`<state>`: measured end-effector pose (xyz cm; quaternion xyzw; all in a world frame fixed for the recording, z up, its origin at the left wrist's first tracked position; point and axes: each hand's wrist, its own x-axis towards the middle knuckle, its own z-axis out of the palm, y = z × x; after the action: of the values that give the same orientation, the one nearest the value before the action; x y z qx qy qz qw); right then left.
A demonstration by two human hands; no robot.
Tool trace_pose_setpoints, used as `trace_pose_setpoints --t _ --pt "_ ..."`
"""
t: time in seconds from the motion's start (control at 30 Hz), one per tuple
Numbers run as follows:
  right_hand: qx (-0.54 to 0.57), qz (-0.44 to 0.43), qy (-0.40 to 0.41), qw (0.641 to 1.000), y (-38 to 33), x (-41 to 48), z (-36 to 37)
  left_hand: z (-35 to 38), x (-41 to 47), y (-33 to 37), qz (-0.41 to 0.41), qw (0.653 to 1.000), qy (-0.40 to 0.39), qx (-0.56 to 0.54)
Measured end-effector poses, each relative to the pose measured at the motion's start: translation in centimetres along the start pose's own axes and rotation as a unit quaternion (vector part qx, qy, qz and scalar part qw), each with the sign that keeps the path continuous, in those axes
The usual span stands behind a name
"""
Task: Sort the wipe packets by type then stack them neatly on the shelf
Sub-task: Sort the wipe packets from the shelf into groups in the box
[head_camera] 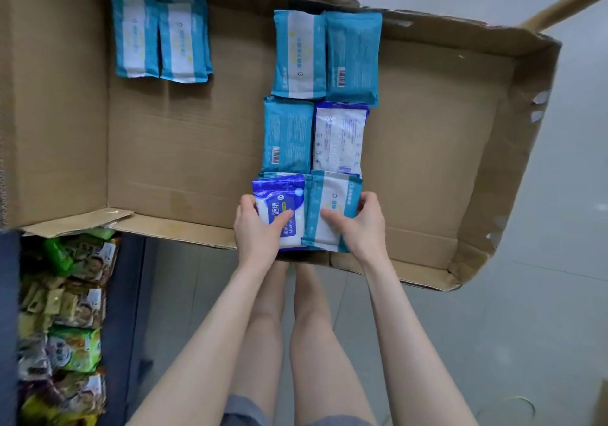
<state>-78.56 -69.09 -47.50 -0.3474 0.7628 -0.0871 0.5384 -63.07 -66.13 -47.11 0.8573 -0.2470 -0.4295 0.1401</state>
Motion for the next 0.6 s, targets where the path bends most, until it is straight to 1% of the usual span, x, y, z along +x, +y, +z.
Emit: trace_pose_setpoints --t 0.07,0.13,0.23,0.37,0.43,0.6 --pt "0.029 0.000 0.005 1.000 -0.2 -0.4 -0.1 -0.2 -0.1 0.3 0.000 1.000 -0.007 -0.022" --pt "0.079 0.011 0.012 0.997 -0.3 -0.8 -0.3 -0.3 0.3 0.1 -0.005 0.999 -0.033 -0.042" --pt "0.157 0.035 -0.007 0.987 0.1 -1.1 -0.7 -0.7 0.6 -0.5 -0.013 0.995 -0.075 -0.068" --pt "0.261 0.047 -0.062 0.962 -0.1 -1.9 -1.6 -1.9 0.0 -0.5 -0.050 0.971 -0.119 -0.199" --pt "0.288 0.051 -0.097 0.951 -0.3 -2.1 -1.8 -2.5 -0.2 -0.2 -0.046 0.960 -0.139 -0.239" --pt "0.298 0.044 -0.150 0.942 -0.7 -2.1 -1.1 -2.6 0.4 0.5 -0.045 0.955 -0.176 -0.235"
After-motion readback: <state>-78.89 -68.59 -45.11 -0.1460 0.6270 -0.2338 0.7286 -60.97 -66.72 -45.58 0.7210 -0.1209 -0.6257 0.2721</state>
